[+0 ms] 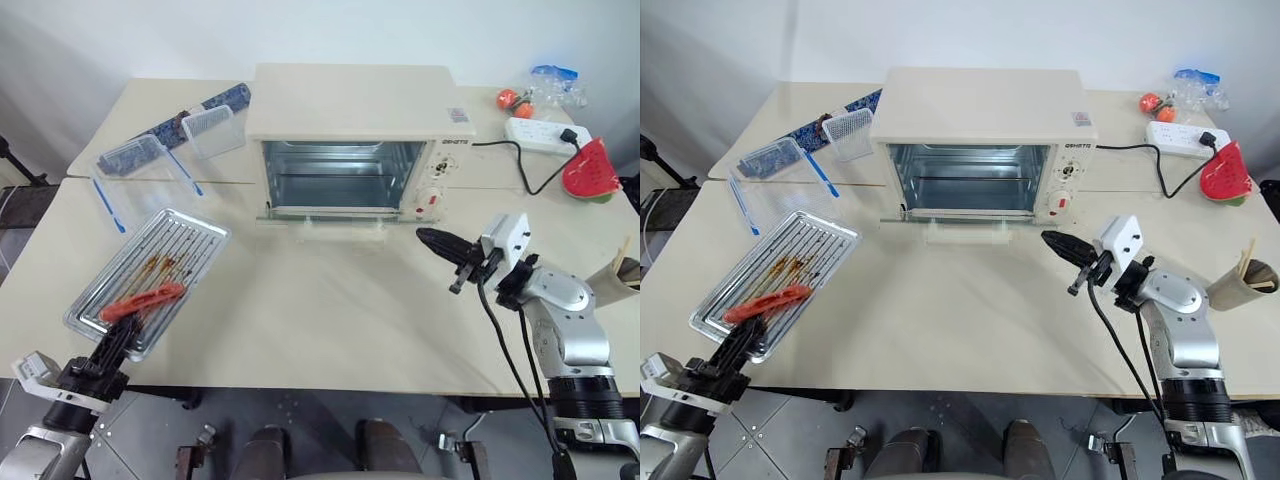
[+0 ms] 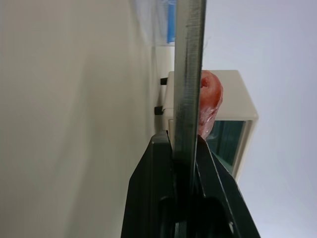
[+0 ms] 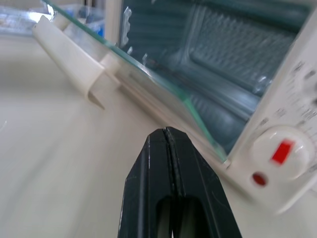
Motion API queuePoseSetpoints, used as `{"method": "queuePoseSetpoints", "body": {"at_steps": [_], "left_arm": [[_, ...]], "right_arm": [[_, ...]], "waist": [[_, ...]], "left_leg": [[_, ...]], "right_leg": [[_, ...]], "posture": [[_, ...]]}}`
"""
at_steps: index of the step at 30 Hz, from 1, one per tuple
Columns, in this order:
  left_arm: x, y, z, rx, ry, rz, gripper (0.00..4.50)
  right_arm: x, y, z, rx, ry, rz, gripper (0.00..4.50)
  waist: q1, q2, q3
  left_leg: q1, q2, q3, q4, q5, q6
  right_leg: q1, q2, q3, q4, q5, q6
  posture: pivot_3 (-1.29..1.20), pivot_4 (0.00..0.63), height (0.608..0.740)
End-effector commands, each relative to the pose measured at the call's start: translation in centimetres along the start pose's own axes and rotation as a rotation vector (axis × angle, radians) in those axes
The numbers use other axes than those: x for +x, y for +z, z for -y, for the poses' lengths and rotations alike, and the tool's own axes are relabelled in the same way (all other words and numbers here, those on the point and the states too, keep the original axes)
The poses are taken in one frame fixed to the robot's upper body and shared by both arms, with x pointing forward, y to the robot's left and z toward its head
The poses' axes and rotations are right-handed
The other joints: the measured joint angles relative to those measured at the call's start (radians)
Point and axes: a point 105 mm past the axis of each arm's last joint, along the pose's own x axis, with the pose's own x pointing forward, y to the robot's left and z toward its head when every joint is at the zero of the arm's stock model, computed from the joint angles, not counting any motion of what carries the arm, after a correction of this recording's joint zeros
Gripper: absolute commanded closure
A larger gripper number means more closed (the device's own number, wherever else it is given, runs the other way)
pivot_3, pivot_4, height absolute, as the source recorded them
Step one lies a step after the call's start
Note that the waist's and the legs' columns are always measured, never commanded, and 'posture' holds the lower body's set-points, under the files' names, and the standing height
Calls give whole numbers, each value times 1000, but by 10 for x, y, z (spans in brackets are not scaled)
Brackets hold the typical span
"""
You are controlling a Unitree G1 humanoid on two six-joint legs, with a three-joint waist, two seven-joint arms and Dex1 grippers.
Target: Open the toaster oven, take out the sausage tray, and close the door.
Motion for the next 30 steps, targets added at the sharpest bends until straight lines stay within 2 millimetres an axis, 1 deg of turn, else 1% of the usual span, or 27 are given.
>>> {"method": "queuePoseSetpoints", "body": {"at_steps": [1,4,7,9,11,13,16,17,20,21,24,25,26,27,28,30], "left_arm": [[0,-1,13,24,-54,-69,4500],[2,-4,14,39,-39,-132,4500],[5,-10,16,56,-32,-217,4500],[8,-15,17,66,-21,-276,4500],[16,-27,18,74,-15,-382,4500],[22,-41,18,77,-9,-491,4500],[35,-54,18,69,-13,-598,4500],[41,-58,18,64,-16,-628,4500],[56,-68,21,59,-37,-709,4500],[60,-71,22,56,-42,-725,4500],[76,-87,27,59,-58,-834,4500],[79,-93,27,63,-59,-870,4500],[84,-101,27,71,-59,-915,4500],[88,-108,27,83,-55,-959,4500],[91,-114,26,94,-54,-997,4500],[98,-127,25,116,-52,-1062,4500]], "right_arm": [[12,51,24,-8,-110,179,4478],[22,64,35,45,-161,243,4478],[24,68,42,80,-188,252,4478],[21,62,36,80,-137,189,4478],[6,56,14,119,33,149,4478],[-12,52,-3,165,135,105,4478],[-32,44,-23,158,209,24,3899],[-38,41,-30,146,228,1,3613],[-55,35,-50,142,287,-57,2601],[-58,34,-53,146,291,-65,2204],[-74,29,-64,139,303,-106,1247],[-79,28,-66,142,297,-117,866],[-85,28,-69,153,287,-127,637],[-90,28,-71,152,278,-140,237],[-95,28,-73,148,273,-153,41],[-107,27,-79,135,269,-193,41]], "waist": [[-1,0,0],[-1,0,0],[3,0,0],[5,0,0],[10,0,0],[16,0,0],[21,1,0],[22,1,0],[21,1,0],[20,1,0],[25,1,0],[25,1,0],[26,1,0],[29,1,0],[32,1,0],[33,1,0]], "left_leg": [[0,0,0,0,0,0],[0,1,0,0,0,0],[0,1,0,-1,-1,0],[0,0,-1,-2,-1,0],[-1,0,-1,-3,-2,1],[-1,0,-2,-4,-4,2],[-1,0,-1,-6,-5,2],[-1,-1,0,-7,-5,2],[0,0,2,-8,-5,2],[0,1,2,-8,-5,2],[1,0,4,-6,-5,1],[1,0,4,-5,-5,1],[1,0,4,-5,-5,1],[1,0,4,-4,-5,1],[1,0,4,-3,-5,1],[0,-2,4,-2,-5,2]], "right_leg": [[0,0,0,0,0,0],[-1,0,0,0,0,0],[-1,-1,-2,0,0,0],[-1,-2,-3,0,0,0],[-2,-2,-3,0,0,0],[-2,-2,-4,-1,0,0],[-2,-2,-4,-1,0,0],[-3,-2,-4,-1,0,0],[-3,-1,-4,-1,0,0],[-3,0,-4,-2,0,0],[-3,0,-4,-2,0,0],[-3,0,-4,-1,0,0],[-3,0,-4,-1,0,0],[-2,0,-4,-1,1,0],[-2,0,-4,-1,1,0],[-1,0,-4,-1,1,1]], "posture": [[0,150,740],[0,150,740],[0,150,740],[0,150,740],[0,150,740],[0,150,740],[0,150,740],[0,150,740],[0,150,740],[0,150,740],[0,150,740],[0,150,740],[0,150,740],[0,150,740],[0,150,740],[0,150,740]]}}
